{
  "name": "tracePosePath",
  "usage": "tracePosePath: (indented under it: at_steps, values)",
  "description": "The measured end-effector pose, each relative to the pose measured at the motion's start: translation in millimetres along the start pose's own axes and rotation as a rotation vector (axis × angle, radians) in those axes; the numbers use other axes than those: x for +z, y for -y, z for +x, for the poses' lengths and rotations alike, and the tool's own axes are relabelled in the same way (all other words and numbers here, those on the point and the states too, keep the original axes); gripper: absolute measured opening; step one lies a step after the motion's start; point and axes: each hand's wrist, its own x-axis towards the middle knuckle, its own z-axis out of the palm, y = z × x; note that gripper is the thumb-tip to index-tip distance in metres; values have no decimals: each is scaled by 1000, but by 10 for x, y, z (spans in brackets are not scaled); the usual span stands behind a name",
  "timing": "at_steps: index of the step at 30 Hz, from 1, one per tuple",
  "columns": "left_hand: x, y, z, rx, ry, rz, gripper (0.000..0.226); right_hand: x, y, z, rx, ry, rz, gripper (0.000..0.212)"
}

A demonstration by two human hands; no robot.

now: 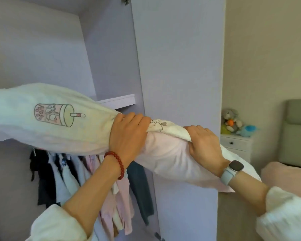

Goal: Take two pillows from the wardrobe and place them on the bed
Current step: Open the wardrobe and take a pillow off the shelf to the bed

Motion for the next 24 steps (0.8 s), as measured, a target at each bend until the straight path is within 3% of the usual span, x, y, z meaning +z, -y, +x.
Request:
tracePosePath:
  at_steps: [5,9,15,24]
  values:
    - [360,-720,146,70,145,-271,18,-363,-489,-683,290,232,-114,24]
    - [709,-1418,-7,46,346,-591,4,-766,-779,-1212,391,375,-317,18]
    - [1031,-2739,-436,23,536,-1022,16,-1366,-1084,-2062,622,477,-612,13]
    - [593,-4579,-387,489,839,-1538,23,-2652,-1045,-3182,1136,452,-1019,17]
